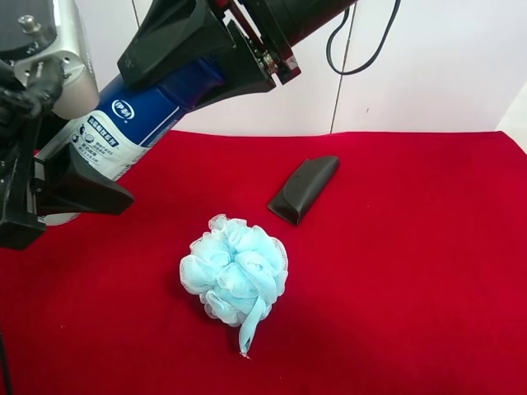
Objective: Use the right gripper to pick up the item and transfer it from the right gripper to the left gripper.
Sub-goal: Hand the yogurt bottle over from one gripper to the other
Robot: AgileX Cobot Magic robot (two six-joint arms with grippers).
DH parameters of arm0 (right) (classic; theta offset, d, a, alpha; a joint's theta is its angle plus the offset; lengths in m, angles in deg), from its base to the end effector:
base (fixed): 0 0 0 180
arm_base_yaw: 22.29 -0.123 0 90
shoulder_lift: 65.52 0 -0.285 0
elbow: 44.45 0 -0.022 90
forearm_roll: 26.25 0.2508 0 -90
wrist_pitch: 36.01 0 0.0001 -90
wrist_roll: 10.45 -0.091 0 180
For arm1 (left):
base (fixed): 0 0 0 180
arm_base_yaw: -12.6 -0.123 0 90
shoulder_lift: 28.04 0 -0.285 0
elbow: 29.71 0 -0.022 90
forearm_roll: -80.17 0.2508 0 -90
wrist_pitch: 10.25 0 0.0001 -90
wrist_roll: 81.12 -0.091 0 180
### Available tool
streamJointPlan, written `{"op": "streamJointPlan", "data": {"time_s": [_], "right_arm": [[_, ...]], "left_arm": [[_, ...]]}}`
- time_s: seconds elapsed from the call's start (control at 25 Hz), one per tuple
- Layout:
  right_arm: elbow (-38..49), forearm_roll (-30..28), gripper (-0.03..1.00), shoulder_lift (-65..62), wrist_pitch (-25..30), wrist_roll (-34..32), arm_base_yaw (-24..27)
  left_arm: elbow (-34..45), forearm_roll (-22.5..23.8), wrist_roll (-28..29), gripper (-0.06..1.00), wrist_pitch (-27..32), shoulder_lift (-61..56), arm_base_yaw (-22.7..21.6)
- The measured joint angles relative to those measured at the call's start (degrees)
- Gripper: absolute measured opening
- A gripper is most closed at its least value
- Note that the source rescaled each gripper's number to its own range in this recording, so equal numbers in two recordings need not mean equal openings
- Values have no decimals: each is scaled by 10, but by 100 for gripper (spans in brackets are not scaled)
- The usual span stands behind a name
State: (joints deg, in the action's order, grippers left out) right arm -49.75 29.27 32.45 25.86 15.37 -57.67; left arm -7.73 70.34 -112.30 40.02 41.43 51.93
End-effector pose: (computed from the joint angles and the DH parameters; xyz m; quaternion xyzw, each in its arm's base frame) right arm 0.2321 0.2460 0.3681 -0.3329 0.8059 0.4637 0.1569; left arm 0.1530 -0.1409 0.3351 0.5187 0.7860 -0.1032 0.3201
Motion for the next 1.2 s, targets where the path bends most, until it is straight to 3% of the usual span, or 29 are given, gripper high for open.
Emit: {"op": "streamJointPlan", "data": {"time_s": [0.24,0.28,0.36,0.4,0.44,0.52,0.84,1.2], "right_arm": [[0,-4,2,0,1,-3,0],[0,-8,15,0,1,-2,0],[0,-34,61,-1,1,-1,0],[0,-46,77,-1,1,-1,0],[0,-59,86,-1,1,-1,0],[0,-81,95,-1,1,-3,0],[0,-91,100,-1,7,-5,0],[0,-81,100,-3,69,-11,0]], "left_arm": [[0,-1,-1,1,-1,1,0],[0,-1,-1,1,-1,1,0],[0,1,-2,1,8,1,0],[0,2,-2,1,10,1,0],[0,3,-2,1,10,1,0],[0,3,-2,1,10,1,0],[0,4,-2,1,10,1,0],[0,4,-2,1,10,1,0]]}}
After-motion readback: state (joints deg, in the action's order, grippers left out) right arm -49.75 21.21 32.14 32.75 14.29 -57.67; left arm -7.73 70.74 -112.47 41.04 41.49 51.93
